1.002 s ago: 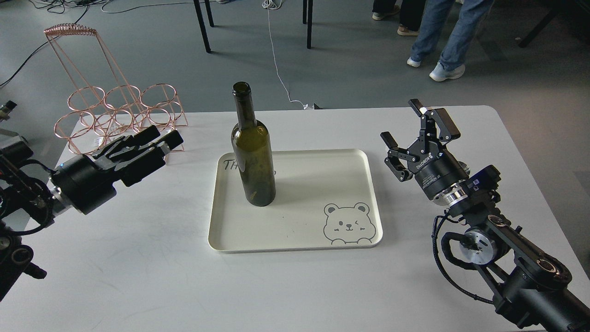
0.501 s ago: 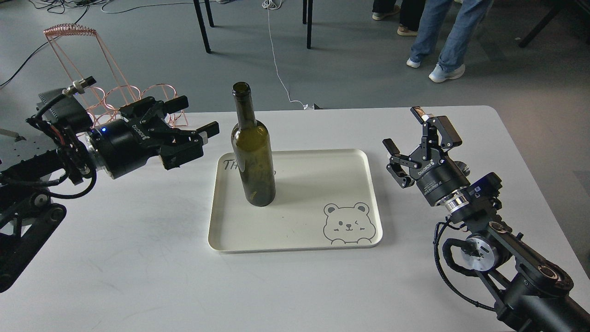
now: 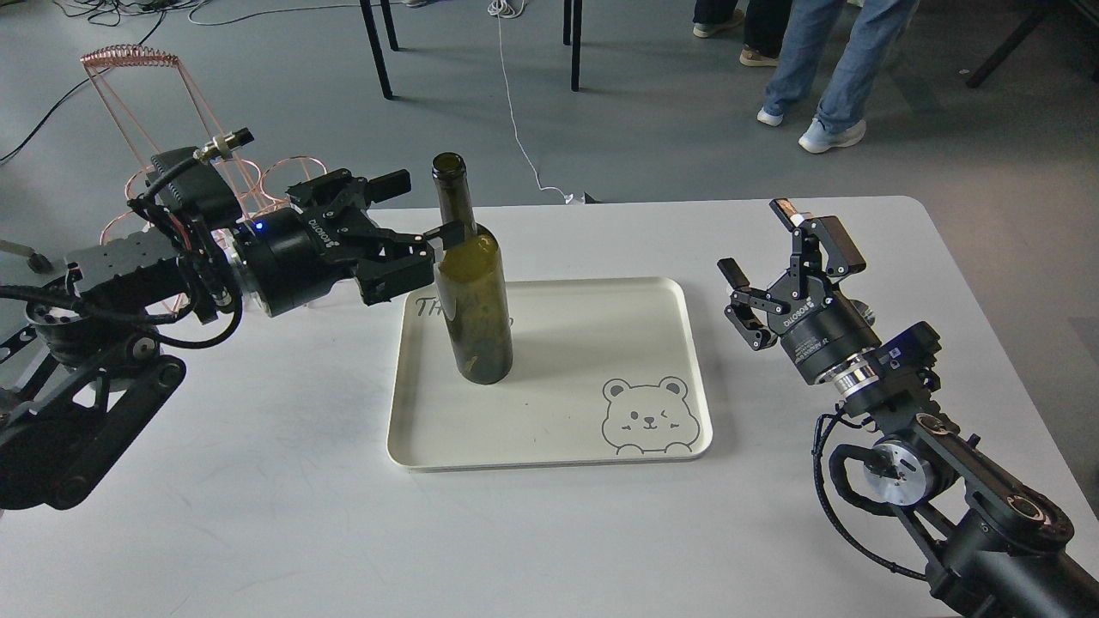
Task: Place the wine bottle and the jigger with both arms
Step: 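Close the left gripper around the wine bottle neck, then lift the bottle and carry it toward the copper wire rack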
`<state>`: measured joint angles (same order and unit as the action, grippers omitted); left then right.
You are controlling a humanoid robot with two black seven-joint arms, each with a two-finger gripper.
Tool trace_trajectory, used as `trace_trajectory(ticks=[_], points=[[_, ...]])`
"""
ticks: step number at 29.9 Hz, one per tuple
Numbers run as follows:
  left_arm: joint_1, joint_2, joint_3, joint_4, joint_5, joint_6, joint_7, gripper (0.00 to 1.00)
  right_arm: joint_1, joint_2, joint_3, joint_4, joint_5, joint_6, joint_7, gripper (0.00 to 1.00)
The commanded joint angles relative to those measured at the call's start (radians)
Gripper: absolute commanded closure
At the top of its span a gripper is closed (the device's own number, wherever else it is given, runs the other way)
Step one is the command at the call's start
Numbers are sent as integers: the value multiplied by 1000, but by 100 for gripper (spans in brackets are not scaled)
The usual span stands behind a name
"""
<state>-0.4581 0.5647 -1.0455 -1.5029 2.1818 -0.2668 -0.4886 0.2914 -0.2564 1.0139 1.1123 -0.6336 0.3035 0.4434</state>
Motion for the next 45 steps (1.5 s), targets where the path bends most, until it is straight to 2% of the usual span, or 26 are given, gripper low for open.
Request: trace_trajectory(ticks=[1,12,16,21,34,40,43,45], points=[[-27,-23,22,16,0,0,0,2,0,0,2,0,0,-4,0,1],[-76,-68,56,69,0,3,0,5,0,0,8,-2,0,-4,0,1],[-74,-78,56,70,0,3,0,20,-1,2,6,-2,0,-4,0,1],[-74,-83,62,70,0,4,0,31,0,3,6,-2,0,-4,0,1],[-86,-94,64,73,0,4,0,33,-1,5,6,-2,-1,-4,0,1],[-91,-92,64,73,0,4,0,63,-1,5,6,-2,-1,-4,0,1],[-94,-92,64,73,0,4,0,84,-1,6,6,-2,-1,-4,0,1],[-97,-92,64,73,0,4,0,90,-1,6,6,-2,-1,-4,0,1]])
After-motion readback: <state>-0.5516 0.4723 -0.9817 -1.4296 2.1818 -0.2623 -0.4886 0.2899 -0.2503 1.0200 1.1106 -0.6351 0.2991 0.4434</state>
